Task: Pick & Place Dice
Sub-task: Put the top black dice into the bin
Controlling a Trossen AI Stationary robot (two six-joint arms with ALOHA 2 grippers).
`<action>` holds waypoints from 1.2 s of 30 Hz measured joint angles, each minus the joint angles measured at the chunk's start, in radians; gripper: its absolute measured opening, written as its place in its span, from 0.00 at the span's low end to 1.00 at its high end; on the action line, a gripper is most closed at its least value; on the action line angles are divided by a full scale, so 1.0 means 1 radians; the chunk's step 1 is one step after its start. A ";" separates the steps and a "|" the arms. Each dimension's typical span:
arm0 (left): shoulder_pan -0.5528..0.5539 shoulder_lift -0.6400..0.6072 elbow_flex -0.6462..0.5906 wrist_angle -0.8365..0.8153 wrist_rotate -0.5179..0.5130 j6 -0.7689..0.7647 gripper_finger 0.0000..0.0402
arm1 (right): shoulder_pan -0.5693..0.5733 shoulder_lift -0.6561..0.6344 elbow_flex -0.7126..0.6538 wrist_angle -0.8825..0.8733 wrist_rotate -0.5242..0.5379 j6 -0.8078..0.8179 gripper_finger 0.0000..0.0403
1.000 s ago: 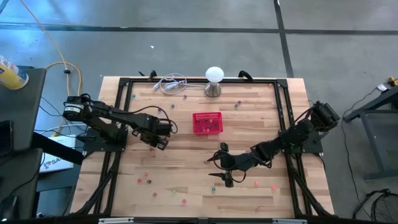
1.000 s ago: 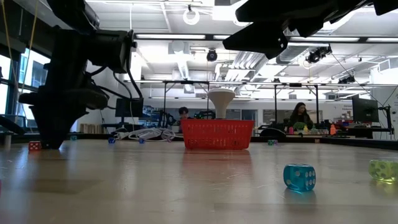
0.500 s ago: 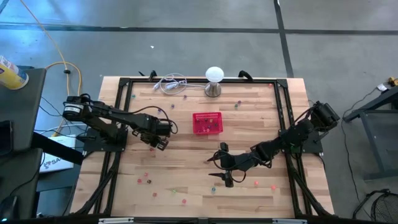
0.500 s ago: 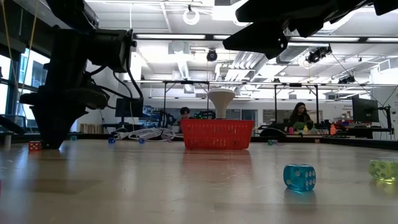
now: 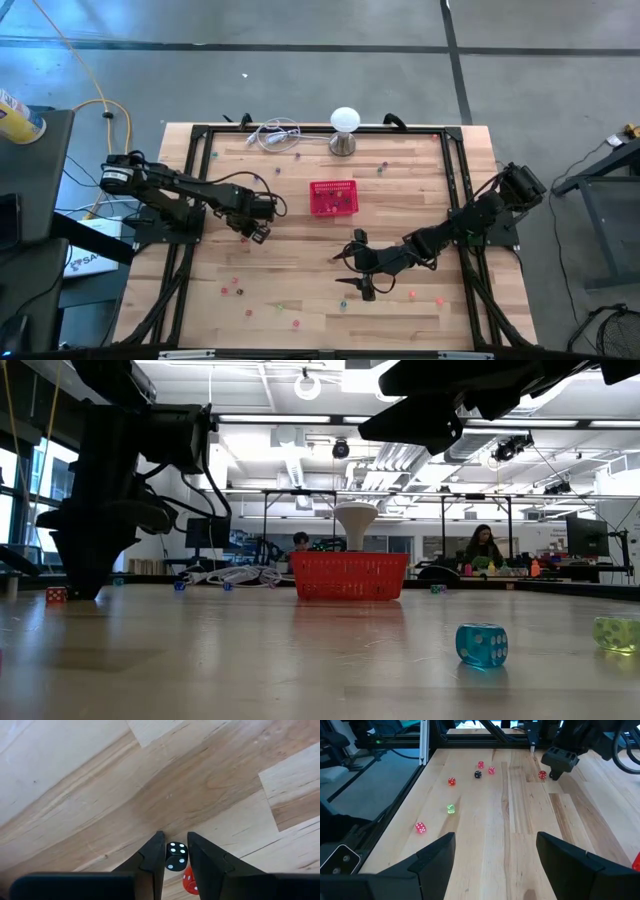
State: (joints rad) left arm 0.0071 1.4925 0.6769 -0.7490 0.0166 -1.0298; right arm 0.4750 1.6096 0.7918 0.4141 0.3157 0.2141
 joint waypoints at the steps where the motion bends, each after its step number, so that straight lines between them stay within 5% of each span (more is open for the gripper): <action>1: 0.000 0.000 0.000 0.000 -0.001 0.010 0.20 | 0.000 0.000 0.000 0.000 0.000 0.000 0.67; 27: -0.022 0.003 0.041 -0.017 -0.024 0.091 0.20 | 0.000 0.000 0.000 -0.008 0.000 0.000 0.67; 36: -0.038 -0.080 0.041 -0.059 -0.044 0.039 0.20 | 0.000 0.000 0.000 -0.008 0.000 0.018 0.67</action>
State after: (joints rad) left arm -0.0307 1.4125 0.7181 -0.8085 -0.0276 -0.9907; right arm 0.4747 1.6096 0.7921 0.4065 0.3158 0.2326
